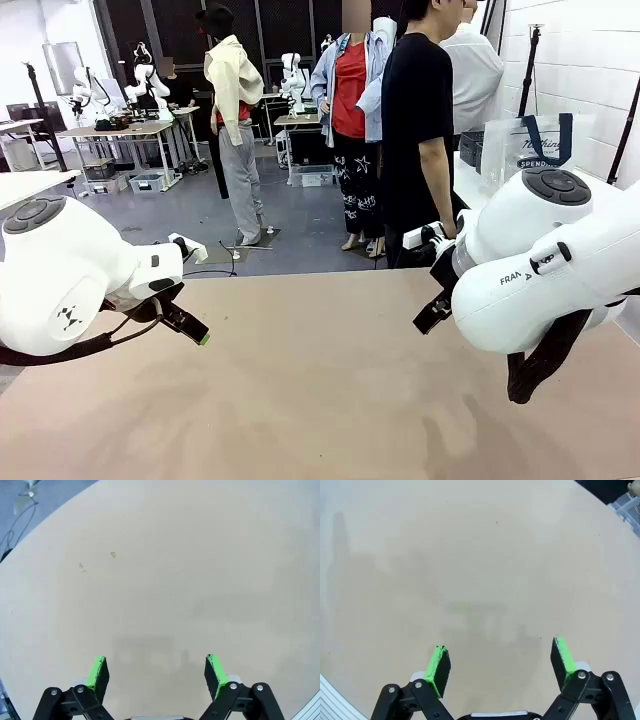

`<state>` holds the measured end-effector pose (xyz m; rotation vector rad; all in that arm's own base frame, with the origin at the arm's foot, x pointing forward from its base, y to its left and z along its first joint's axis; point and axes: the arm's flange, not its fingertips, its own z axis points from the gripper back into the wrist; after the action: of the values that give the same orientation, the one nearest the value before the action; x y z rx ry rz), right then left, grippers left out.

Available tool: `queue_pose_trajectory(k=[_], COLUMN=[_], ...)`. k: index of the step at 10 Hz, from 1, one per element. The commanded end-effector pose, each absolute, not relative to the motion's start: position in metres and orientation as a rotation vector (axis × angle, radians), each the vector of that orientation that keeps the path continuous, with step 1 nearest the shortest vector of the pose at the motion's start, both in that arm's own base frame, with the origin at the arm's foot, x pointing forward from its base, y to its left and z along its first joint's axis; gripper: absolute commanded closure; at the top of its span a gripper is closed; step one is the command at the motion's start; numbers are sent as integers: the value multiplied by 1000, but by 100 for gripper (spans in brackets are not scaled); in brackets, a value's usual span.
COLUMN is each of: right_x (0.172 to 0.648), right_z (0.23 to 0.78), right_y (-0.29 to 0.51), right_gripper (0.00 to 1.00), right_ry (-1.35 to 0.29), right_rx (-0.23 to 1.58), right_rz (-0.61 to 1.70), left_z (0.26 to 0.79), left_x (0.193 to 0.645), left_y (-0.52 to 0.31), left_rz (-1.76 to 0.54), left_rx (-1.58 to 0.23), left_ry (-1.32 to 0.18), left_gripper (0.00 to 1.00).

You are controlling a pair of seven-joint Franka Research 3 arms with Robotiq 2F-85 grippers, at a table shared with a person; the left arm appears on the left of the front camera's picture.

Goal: Transfer purchased items from the store into the shopping bag.
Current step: Open the Reusable shopping bag in the center of the table.

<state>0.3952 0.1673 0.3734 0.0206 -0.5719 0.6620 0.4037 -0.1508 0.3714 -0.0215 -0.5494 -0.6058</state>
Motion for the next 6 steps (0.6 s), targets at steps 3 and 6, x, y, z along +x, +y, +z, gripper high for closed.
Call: queue_pose_trajectory(k=[3, 6], right_x=[395, 395], right_z=[373, 373], right_y=[167, 167], right_gripper=[0, 0], right_ry=[-572, -572], right_rx=[21, 21], right_rz=[662, 662], left_z=[371, 371], left_x=[404, 404], left_y=[-151, -151], left_rz=[-606, -606], left_rx=[-22, -22], left_ry=[-550, -550], left_gripper=[0, 0])
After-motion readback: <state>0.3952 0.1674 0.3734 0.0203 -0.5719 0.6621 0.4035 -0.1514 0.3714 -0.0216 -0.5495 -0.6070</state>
